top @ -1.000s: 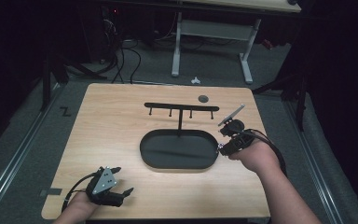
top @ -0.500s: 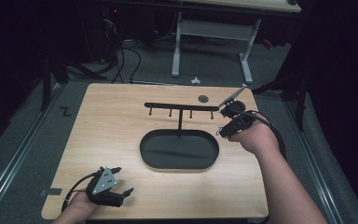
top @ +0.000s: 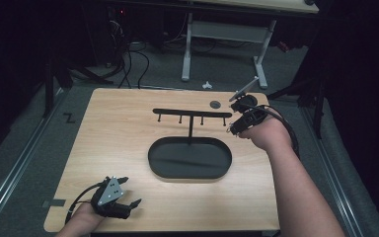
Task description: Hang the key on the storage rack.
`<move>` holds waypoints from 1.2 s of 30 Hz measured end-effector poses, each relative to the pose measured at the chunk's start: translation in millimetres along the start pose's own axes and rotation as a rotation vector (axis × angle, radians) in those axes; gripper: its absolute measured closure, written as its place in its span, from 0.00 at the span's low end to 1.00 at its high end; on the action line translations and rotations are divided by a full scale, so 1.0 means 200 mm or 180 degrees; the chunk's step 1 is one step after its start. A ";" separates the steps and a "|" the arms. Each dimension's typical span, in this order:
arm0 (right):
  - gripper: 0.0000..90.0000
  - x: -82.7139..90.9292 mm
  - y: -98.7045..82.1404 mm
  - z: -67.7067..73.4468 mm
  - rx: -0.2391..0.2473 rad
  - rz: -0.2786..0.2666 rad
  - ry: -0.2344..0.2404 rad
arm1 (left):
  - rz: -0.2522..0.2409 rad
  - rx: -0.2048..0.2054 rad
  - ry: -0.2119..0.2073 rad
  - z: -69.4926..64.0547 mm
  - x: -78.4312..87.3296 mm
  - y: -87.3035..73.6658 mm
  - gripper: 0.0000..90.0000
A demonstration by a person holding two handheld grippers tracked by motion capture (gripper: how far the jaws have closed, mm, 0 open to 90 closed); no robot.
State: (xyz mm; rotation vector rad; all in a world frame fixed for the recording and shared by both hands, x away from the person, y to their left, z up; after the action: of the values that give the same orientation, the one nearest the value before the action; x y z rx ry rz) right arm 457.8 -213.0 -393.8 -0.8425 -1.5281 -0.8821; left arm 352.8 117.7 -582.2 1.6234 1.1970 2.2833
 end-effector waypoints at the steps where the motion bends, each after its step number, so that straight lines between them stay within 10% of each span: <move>1: 0.76 0.00 0.01 0.00 0.0017 -0.0001 -0.0009 | -0.0001 0.0000 -0.0002 0.00 0.00 0.00 0.17; 36: 0.76 -0.04 0.13 -0.04 -0.0142 0.0001 -0.0007 | -0.0002 0.0004 -0.0014 0.00 0.00 0.00 0.17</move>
State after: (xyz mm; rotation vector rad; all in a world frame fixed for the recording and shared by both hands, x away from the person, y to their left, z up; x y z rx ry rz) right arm 486.4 -208.3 -398.6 -0.8761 -1.5151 -0.9183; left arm 352.6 117.9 -582.1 1.6273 1.1979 2.2780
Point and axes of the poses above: each handheld gripper's, and its own axes: x roughly backward along the jaws, y roughly out of its top, z roughly to its left, the point moved 10 cm from there along -x, roughly forward along the jaws, and after that the axes turned 14 degrees about z, right-handed, at the moved point
